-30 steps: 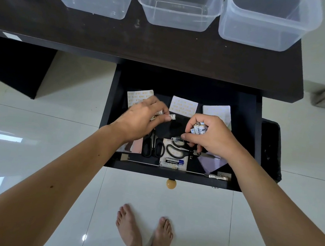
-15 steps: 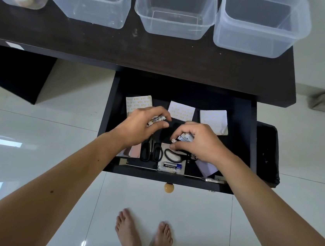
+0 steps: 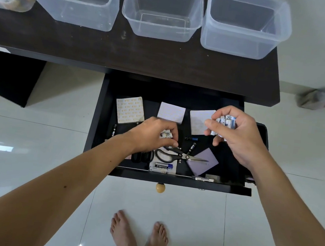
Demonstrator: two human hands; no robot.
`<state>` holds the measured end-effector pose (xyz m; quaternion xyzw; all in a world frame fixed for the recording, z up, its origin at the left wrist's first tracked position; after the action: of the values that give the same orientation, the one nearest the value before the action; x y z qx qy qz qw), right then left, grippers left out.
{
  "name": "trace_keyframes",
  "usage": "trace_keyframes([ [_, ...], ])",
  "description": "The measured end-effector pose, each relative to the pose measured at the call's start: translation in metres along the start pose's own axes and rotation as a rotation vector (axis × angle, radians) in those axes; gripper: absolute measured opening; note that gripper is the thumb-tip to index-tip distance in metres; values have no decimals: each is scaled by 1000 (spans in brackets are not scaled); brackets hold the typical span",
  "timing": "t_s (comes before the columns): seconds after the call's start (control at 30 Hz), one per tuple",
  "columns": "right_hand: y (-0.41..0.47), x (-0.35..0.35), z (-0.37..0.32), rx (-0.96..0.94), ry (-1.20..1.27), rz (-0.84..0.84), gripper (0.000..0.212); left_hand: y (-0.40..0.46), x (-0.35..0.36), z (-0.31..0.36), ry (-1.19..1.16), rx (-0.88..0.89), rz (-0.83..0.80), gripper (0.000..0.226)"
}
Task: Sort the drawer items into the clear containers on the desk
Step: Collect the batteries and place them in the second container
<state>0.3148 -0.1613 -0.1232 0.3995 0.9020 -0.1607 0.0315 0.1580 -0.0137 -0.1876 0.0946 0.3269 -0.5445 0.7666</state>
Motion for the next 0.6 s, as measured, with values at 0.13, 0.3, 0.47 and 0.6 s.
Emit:
trace_keyframes([
  [0.13,-4,-3,-1,-30,-79,-33,16,12,14,10,182,51,5,18],
  [0.3,-9,-6,-2,-57,-118,-52,16,30,18,21,338,61,116,32],
  [0.47,-12,-7,-2,-82,-147,-72,17,34,26,25,478,85,121,32],
  [0.6,-12,-7,-1,-96,-156,-70,17,30,23,25,433,97,169,20],
])
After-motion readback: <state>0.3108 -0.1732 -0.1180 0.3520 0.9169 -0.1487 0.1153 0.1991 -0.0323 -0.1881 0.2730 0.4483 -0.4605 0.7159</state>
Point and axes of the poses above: each hand's wrist, its own y-axis towards the middle knuckle, its own x-axis out of the palm, z = x × y, the point moved 7 cm from there along y, towards the middle knuckle, and after that the axes turned 11 degrees about z, right-handed, at the moved point
